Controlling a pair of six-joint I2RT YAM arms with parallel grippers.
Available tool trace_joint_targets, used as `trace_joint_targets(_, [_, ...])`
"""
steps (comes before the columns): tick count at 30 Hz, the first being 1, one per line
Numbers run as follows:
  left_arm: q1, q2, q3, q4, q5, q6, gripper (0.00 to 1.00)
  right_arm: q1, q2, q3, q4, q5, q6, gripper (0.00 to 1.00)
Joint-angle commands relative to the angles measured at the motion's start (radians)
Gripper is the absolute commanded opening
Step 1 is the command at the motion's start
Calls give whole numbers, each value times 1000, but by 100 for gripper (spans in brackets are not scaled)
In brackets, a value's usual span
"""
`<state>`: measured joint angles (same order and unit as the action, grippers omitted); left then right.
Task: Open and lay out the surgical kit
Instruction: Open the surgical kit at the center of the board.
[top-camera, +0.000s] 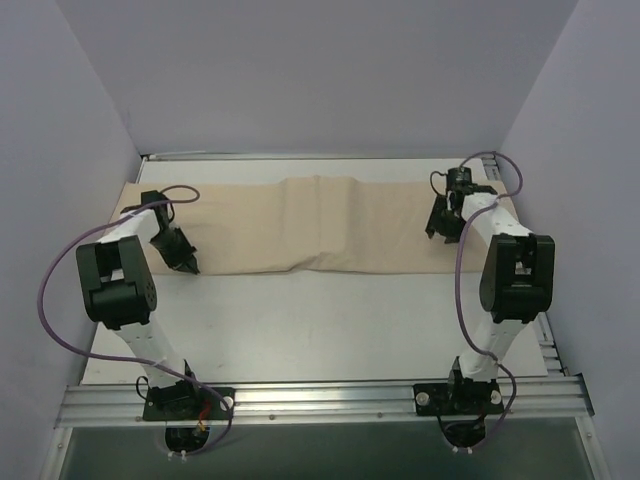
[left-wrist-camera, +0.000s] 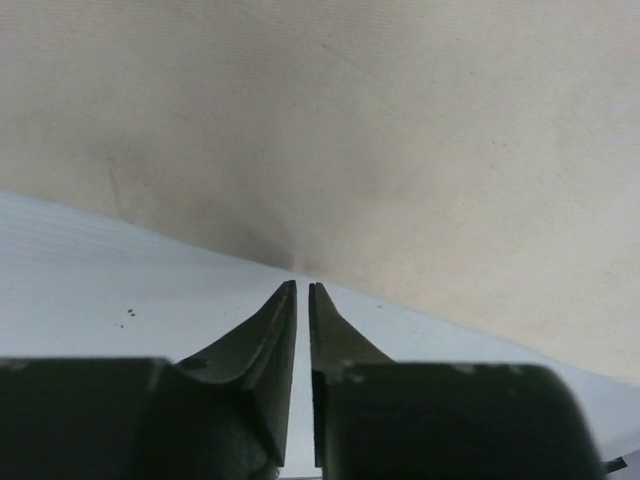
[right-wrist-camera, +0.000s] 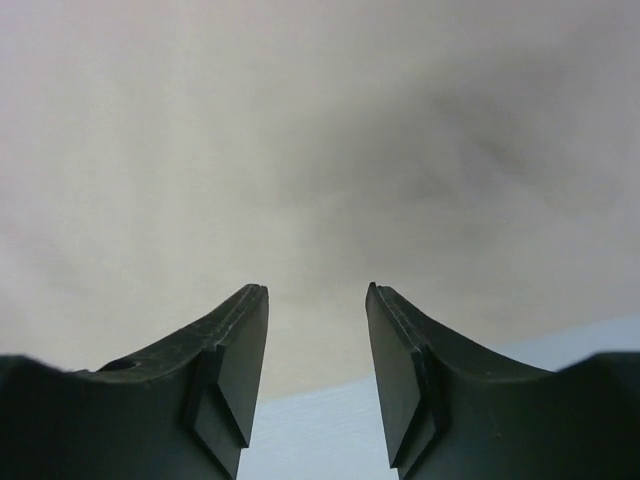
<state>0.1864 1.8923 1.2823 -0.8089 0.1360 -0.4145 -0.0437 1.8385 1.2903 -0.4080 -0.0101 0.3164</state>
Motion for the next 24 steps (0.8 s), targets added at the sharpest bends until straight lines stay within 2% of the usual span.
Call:
trace_joint_targets(1, [7, -148, 2, 10, 10, -1, 21, 123, -27, 159, 7, 21, 28, 45])
trace_joint_targets(5, [4, -206, 20, 31, 22, -3, 24, 227, 49, 292, 101, 21, 81, 56])
trace_joint_targets(10, [-2, -176, 48, 79, 27, 14, 24, 323, 165, 480, 173, 48, 101, 61])
trace_joint_targets(12, [-2, -144, 51, 94, 45, 13, 17, 341, 220, 516, 193, 71, 137, 57])
trace_joint_targets(15, [-5, -84, 32, 123, 73, -4, 9, 343, 281, 598, 153, 96, 182, 44])
trace_joint_targets(16, [-5, -72, 28, 129, 83, -12, 8, 341, 288, 595, 152, 102, 187, 33])
trace_joint_targets(19, [-11, -6, 34, 122, 114, -15, 2, 332, 288, 535, 185, 121, 194, 17])
trace_joint_targets(22, [-19, 39, 46, 119, 119, -23, 2, 315, 294, 489, 195, 111, 199, 8])
trace_joint_targets(24, [-21, 56, 46, 125, 125, -29, 2, 301, 314, 448, 193, 101, 205, 6])
